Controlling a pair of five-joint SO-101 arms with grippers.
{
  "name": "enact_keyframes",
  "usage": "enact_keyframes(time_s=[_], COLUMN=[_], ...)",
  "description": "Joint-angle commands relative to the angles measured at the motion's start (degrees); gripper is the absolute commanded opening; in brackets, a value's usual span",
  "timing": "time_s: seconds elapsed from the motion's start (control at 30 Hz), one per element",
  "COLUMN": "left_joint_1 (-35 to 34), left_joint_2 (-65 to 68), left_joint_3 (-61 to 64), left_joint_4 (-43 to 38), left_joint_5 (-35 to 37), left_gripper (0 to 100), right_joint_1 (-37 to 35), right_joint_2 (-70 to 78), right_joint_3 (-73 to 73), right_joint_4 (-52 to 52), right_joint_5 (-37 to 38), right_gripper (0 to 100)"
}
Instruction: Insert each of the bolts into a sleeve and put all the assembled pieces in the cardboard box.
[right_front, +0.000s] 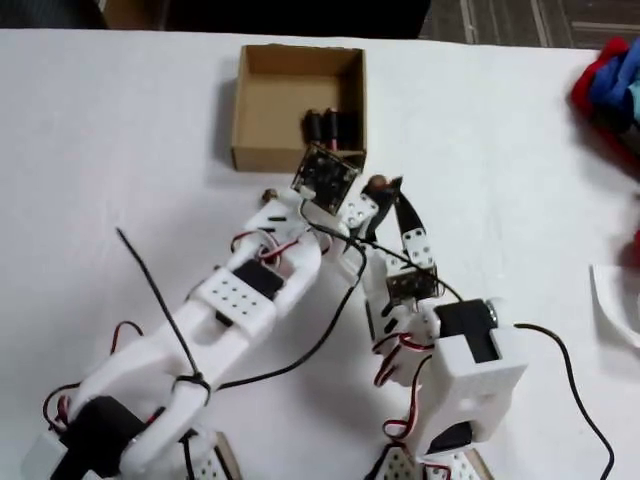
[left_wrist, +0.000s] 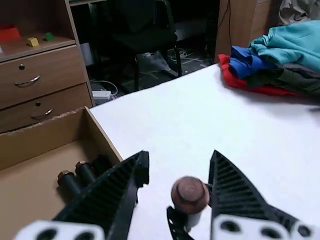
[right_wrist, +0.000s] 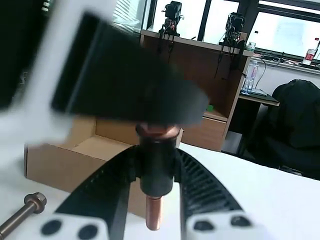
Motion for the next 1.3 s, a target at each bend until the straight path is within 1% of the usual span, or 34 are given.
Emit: enact_keyframes(time_s=[0.0,0.07,0.13,0.27,0.37,0.47,0.6,0.67,0.73,0.83,0.97,1.03,1.1,1.2,1.27], left_joint_1=[-3.0,-5.9,-9.6,-16.9,-20.1,-22.2,-25.0,-26.1,-26.5,-26.5,-26.6,-26.6,-26.6,-26.6,-26.8], left_joint_2=[-4.7,-7.9,-11.6,-19.2,-24.4,-31.0,-39.2,-41.8,-42.7,-42.7,-42.7,-42.7,-42.7,-42.7,-42.7], left_joint_3=[-3.6,-3.3,-2.9,0.0,6.2,13.1,20.8,24.2,26.9,29.8,31.5,31.6,31.3,31.3,31.3], left_joint_4=[-1.0,-0.9,1.1,11.1,18.2,22.1,23.2,22.8,22.8,22.8,22.8,22.9,22.8,22.9,23.2], left_joint_5=[-0.3,-0.3,-0.3,0.1,0.6,6.5,17.6,20.6,21.0,21.0,21.2,21.3,21.4,21.4,21.4], left_gripper=[21,21,21,21,21,21,21,21,21,21,21,21,21,21,21], right_joint_1=[0.0,0.0,0.0,0.0,0.0,-0.2,0.0,0.0,0.0,-0.4,-0.5,-0.5,-0.5,-1.5,-2.6], right_joint_2=[-0.6,-0.6,-0.6,-0.5,-0.6,-1.0,-7.3,-12.4,-17.8,-25.9,-37.9,-43.3,-47.2,-48.0,-47.0], right_joint_3=[-0.3,-0.3,-0.3,-0.3,-0.3,-0.1,3.8,6.3,7.4,6.8,1.6,-3.8,-11.0,-23.4,-29.9], right_joint_4=[-1.6,-1.5,-1.5,-1.5,-1.5,-1.6,-1.5,-1.4,0.0,8.9,24.8,36.5,51.3,73.1,84.1], right_joint_5=[0.5,0.6,0.6,0.5,0.8,0.9,0.9,1.0,2.5,7.6,7.9,7.9,7.8,7.7,7.7], right_gripper=[1.9,1.9,1.9,1.9,1.9,1.9,1.9,1.9,1.9,1.9,1.9,1.9,1.9,1.9,1.9])
